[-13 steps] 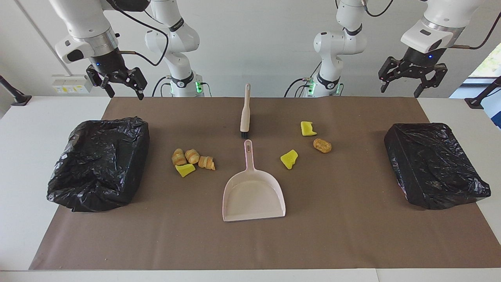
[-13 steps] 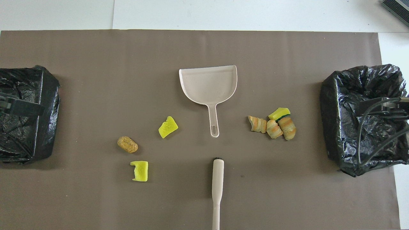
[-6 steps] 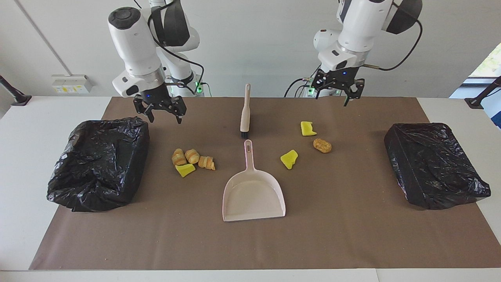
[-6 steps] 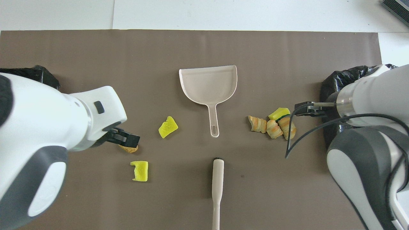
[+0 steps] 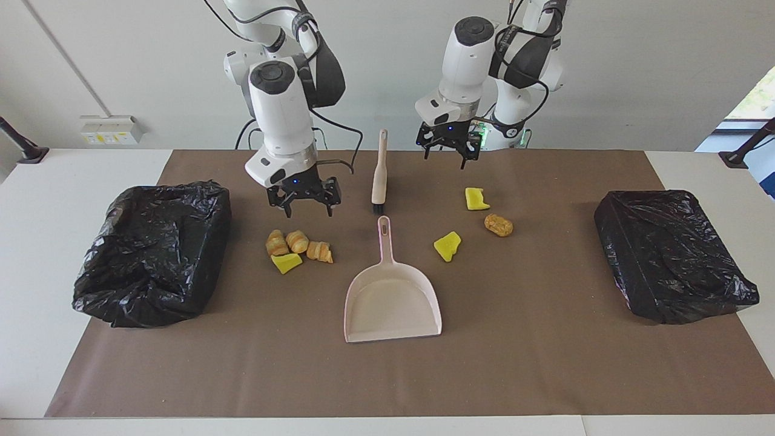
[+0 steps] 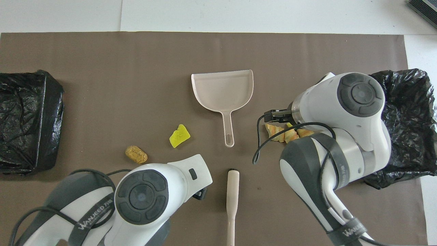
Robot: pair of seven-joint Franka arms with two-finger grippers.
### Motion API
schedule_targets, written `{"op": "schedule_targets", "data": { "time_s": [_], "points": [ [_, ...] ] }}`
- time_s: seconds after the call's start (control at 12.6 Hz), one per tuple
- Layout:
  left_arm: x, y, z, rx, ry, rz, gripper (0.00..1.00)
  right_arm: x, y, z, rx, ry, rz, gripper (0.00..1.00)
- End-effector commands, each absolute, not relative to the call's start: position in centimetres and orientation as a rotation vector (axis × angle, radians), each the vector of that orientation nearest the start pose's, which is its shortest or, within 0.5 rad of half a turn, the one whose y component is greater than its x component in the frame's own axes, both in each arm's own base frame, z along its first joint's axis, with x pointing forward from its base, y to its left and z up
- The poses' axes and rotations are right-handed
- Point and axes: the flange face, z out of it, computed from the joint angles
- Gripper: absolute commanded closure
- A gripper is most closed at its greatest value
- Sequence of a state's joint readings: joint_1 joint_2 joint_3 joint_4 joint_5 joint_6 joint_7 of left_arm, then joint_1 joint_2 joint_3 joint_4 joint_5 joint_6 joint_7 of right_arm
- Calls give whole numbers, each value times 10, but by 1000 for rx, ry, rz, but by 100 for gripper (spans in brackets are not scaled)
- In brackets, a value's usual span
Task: Sweep and dump trash in bin
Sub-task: 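Grasp the dustpan handle with the right gripper while the left gripper reaches the brush, then lower the dustpan near the trash while the left gripper lifts the brush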
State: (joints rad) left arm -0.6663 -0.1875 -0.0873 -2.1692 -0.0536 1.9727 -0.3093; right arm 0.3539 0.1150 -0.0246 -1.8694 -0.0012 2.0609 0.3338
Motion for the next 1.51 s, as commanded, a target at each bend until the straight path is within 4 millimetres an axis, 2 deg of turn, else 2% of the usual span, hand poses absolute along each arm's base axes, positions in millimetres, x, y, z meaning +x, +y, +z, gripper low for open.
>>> {"op": "schedule_targets", "data": {
  "time_s": [0.0, 0.08, 0.32, 0.48, 0.64, 0.71, 0.79, 0.87, 0.95, 1.03, 1.19, 1.27, 1.43],
  "points": [
    [301, -357, 437, -3130, 642, 18, 0, 579, 211, 453, -3095, 32, -119, 0],
    [285, -371, 417, -3148, 615, -4, 0, 580, 234, 444, -3095, 15, -116, 0],
    [236, -412, 380, -3164, 581, -3, 0, 597, 270, 432, -3095, 2, -158, 0],
    [212, -435, 368, -3205, 500, -26, 0, 601, 288, 416, -3097, -32, -152, 0],
    [189, -449, 363, -3228, 445, -18, 0, 601, 318, 393, -3103, -94, -144, 0],
    [186, -455, 353, -3239, 409, -17, 0, 597, 328, 388, -3107, -123, -146, 0],
    [180, -459, 345, -3235, 409, -10, 0, 596, 335, 391, -3095, -143, -183, 0],
    [180, -461, 346, -3236, 404, -9, 20, 592, 339, 388, -3098, -154, -178, 0],
    [181, -460, 346, -3230, 399, -3, 42, 579, 355, 380, -3102, -201, -160, 0],
    [182, -458, 346, -3223, 398, 3, 57, 575, 353, 372, -3111, -213, -144, 0],
    [183, -454, 343, -3188, 389, 40, 95, 568, 350, 363, -3129, -231, -122, 0],
    [182, -451, 343, -3166, 391, 62, 100, 562, 347, 358, -3133, -232, -111, 0],
    [187, -442, 352, -3114, 372, 118, 100, 561, 343, 357, -3133, -237, -108, 0]
  ]
}}
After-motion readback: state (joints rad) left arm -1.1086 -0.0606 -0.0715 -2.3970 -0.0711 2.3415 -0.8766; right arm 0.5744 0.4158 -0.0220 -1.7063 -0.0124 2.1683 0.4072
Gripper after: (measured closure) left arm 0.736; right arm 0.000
